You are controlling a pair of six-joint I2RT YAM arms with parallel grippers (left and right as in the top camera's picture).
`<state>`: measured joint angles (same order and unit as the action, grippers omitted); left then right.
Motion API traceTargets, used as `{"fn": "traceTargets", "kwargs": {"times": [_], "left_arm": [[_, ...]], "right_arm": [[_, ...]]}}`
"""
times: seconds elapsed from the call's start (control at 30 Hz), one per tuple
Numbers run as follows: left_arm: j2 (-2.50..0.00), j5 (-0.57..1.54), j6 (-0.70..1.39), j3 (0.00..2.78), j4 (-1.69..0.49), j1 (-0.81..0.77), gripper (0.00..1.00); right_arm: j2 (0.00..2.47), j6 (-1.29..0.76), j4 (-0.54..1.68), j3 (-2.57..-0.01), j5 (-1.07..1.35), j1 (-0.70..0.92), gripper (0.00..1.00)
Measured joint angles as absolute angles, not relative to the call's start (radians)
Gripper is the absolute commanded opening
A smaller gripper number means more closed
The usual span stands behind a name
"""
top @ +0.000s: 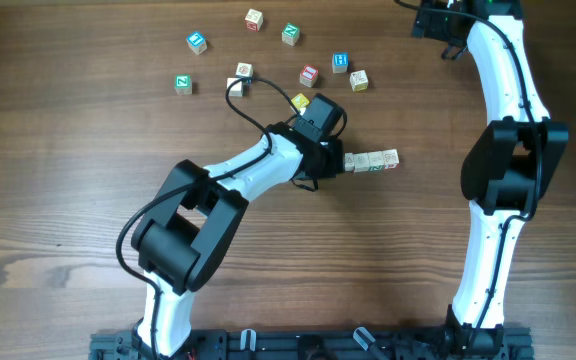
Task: Form a horizontal line
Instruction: 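Push the 3 block rightward against the 9 block with the left gripper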
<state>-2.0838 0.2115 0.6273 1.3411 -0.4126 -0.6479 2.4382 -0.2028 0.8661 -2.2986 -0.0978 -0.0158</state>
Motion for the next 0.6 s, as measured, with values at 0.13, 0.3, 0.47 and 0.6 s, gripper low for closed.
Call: {"fn": "traceTargets", "kwargs": {"times": [0.13, 0.3, 0.47, 0.6], "left_arm": [[-2.090, 0.101, 0.630, 1.335, -0.224, -0.617, 0.05], [-2.091, 0.073, 0.630, 1.335, -0.110, -0.598, 0.04], [-2.091, 0.128, 0.630, 1.335, -0.131, -0.598, 0.04], [-2.092, 0.167, 0.630, 1.335, -0.184, -0.605, 0.04]], "right_arm": [[2.438, -0.203, 0.865, -2.299, -0.097, -0.016, 1.00], [2.438, -0.203, 0.866, -2.299, -0.097, -0.016, 1.00], [2.438, -0.203, 0.866, -2.299, -0.097, -0.016, 1.00], [2.438, -0.203, 0.866, -2.299, -0.098, -0.016, 1.00]]}}
